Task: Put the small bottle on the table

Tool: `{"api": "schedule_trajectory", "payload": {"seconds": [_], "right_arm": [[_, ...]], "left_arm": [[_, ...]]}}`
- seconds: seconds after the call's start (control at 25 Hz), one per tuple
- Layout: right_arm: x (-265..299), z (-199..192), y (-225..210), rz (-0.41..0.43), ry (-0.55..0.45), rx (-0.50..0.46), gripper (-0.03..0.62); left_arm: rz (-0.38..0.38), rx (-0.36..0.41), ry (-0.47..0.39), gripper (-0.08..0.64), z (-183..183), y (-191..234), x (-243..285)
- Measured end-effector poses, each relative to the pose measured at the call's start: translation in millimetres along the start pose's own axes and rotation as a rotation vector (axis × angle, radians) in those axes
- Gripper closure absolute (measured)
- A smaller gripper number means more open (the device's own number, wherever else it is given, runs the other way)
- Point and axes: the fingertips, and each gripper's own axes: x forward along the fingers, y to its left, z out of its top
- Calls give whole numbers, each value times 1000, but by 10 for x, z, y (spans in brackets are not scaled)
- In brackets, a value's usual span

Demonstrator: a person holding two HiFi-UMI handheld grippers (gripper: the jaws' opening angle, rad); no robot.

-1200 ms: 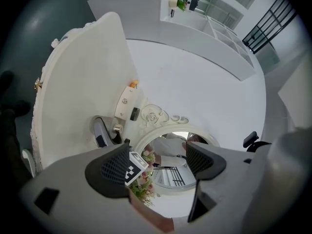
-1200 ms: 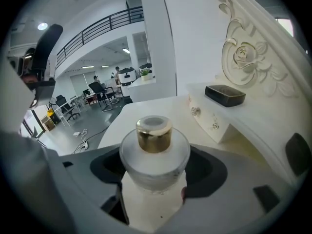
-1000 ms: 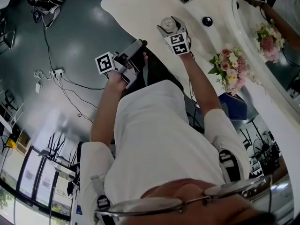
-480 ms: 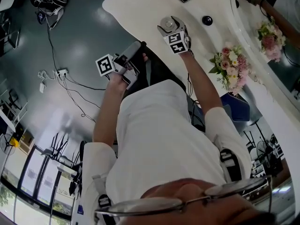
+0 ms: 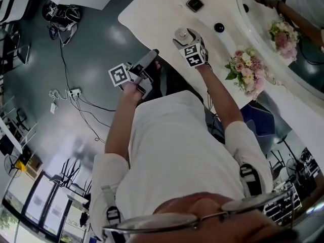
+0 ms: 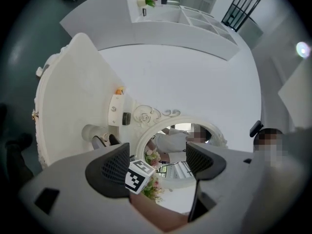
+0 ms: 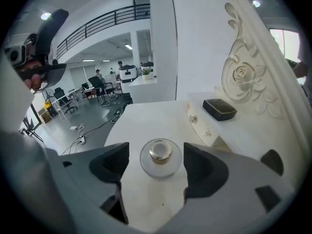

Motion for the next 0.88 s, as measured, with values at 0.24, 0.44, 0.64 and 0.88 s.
{"api": "schedule_trajectory", "payload": {"seconds": [0.24, 0.44, 0.64, 0.88], "right_arm": [[-434, 219, 172, -58, -28, 70, 271], [-715, 391, 339, -115, -68, 183, 336], [-1039, 497, 505, -187, -94, 264, 381], [-1500, 505, 721, -264, -138, 335, 414]], "left_arm": [[7, 127, 117, 199, 27, -175, -26], [52, 223, 255, 204, 5, -163, -84], [33, 360, 390, 244, 70, -177, -129], [6, 465, 515, 276, -14, -228, -222]]}}
